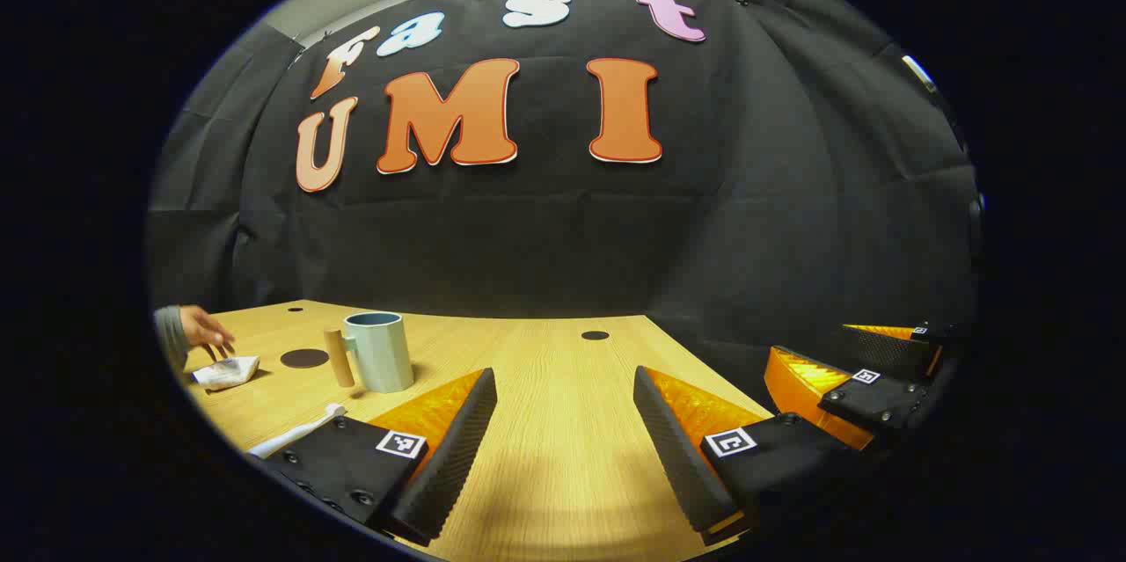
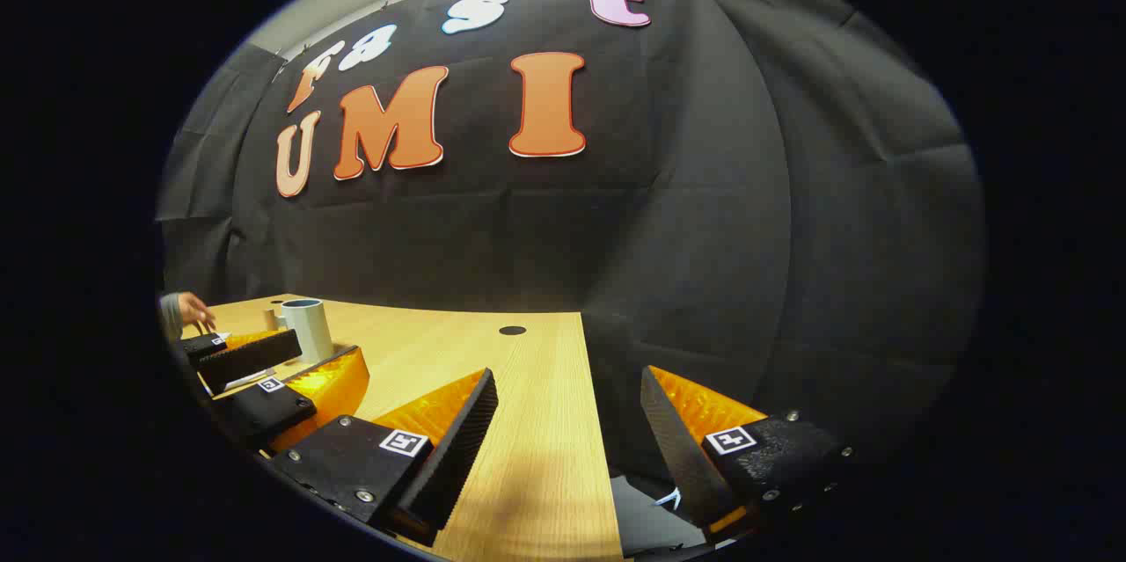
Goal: Put the toothbrush and toothpaste on the desktop into the cup, then pick up the cup and place it on the coaster on the desktop.
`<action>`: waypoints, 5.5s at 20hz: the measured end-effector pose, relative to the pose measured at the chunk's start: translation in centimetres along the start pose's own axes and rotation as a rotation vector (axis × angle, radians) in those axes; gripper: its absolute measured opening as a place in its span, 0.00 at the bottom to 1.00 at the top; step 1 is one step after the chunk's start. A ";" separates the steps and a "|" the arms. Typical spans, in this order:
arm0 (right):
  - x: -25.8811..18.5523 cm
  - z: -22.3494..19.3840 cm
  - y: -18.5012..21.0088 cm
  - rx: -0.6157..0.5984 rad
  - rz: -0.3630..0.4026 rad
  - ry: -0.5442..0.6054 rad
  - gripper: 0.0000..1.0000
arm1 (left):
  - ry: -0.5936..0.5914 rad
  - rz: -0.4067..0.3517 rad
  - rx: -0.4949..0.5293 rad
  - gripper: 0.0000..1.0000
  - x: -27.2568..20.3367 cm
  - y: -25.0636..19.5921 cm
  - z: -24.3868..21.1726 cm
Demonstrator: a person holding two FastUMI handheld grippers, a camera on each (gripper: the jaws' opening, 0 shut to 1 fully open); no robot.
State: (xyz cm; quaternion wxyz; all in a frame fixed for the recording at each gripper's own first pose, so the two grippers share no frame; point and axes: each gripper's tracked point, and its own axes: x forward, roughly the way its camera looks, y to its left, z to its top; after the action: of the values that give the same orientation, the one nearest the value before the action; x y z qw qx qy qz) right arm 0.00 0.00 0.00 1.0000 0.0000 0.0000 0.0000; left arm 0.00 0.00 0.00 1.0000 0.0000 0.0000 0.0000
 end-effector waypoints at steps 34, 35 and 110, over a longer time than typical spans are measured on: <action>-0.9 15.1 11.6 -0.192 -0.148 -0.252 0.96 | -0.055 -0.147 -0.062 0.96 6.6 17.1 8.5; -1.5 15.2 12.8 -0.182 -0.157 -0.241 0.97 | -0.066 -0.160 -0.053 0.96 6.1 18.6 9.1; -4.2 -9.5 43.2 -0.051 0.172 0.725 0.06 | 0.859 -0.118 -0.041 0.23 -1.2 44.9 -11.4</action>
State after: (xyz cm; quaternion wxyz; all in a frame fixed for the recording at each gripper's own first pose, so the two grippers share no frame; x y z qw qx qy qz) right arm -4.18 43.20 -9.48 0.9310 -0.0250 0.3542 0.0841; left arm -1.25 44.93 -11.45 0.9073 -0.0199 0.4162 -0.0573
